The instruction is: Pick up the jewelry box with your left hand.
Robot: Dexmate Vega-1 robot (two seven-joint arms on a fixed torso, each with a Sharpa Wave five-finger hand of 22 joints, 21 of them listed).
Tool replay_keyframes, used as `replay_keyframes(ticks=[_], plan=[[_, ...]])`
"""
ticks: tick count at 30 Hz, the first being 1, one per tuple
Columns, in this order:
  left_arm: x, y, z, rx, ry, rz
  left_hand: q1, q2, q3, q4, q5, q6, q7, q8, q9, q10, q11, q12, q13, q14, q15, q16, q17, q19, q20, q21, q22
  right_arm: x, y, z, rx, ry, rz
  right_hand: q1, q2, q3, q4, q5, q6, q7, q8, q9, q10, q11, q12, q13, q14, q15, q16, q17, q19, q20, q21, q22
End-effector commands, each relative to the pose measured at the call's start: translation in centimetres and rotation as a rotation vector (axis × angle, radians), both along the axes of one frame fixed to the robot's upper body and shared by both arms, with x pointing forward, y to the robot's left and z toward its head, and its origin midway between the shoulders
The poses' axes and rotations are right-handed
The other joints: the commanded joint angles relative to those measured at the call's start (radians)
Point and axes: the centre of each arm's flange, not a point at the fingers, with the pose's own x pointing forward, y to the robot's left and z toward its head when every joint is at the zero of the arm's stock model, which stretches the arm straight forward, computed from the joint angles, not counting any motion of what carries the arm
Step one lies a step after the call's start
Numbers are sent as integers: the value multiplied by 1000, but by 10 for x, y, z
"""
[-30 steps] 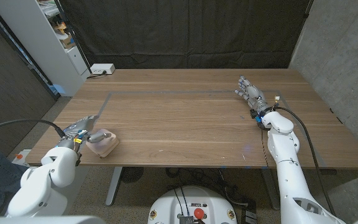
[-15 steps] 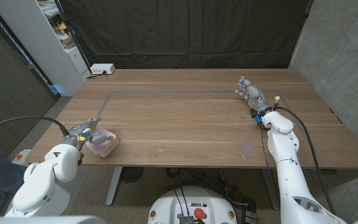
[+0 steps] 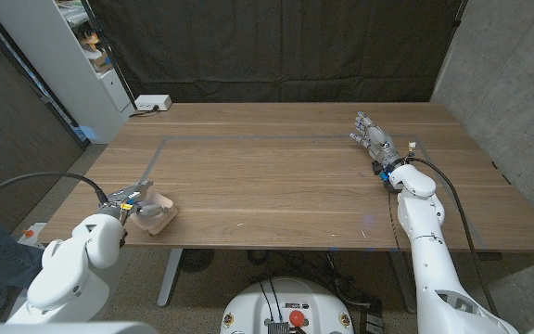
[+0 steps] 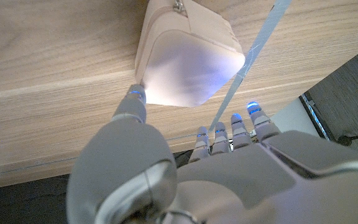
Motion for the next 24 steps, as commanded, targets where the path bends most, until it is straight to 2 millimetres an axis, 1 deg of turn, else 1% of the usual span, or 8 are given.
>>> replay_keyframes(ticks=[1, 6, 15, 24], plan=[[9, -4, -4, -6, 25, -7, 5, -9, 2, 3, 0, -1, 4, 9, 3, -9, 1, 3, 5, -5, -1, 1, 5, -4, 6, 3, 6, 2, -1, 0, 0, 6, -3, -5, 1, -3, -3, 3, 5, -8, 0, 1, 2, 1, -3, 2, 3, 3, 2, 2, 3, 3, -3, 5], [14, -7, -4, 17, 55, -10, 6, -8, 2, 3, 0, -1, 4, 10, 3, -9, 1, 4, 5, -6, -1, 2, 5, -4, 6, 3, 6, 3, -2, -1, 4, 7, -5, -5, 2, -3, -3, 3, 5, -8, 0, 1, 2, 0, -4, 2, 3, 4, 2, 2, 3, 3, -4, 5], [14, -10, -4, 39, 74, 18, 10, -4, 4, 2, 0, -6, 1, 10, 3, -13, 1, 4, 7, -8, -1, 2, 5, -3, 6, 4, 6, 4, -2, -2, 7, 7, 0, -5, 2, -4, -4, 3, 4, -9, 0, 1, 2, 0, -4, 2, 3, 5, 2, 2, 3, 4, -5, 6], [17, -14, -8, 34, 80, 18, 16, 1, 7, 2, -1, -10, 2, 11, 3, -16, 3, 5, 8, -8, 0, 4, 6, -2, 6, 4, 7, 7, 1, -2, 14, 11, 10, -5, 1, -5, -5, 3, 4, -9, 0, 1, 2, 1, -4, 2, 3, 4, 2, 1, 2, 8, -6, 6]])
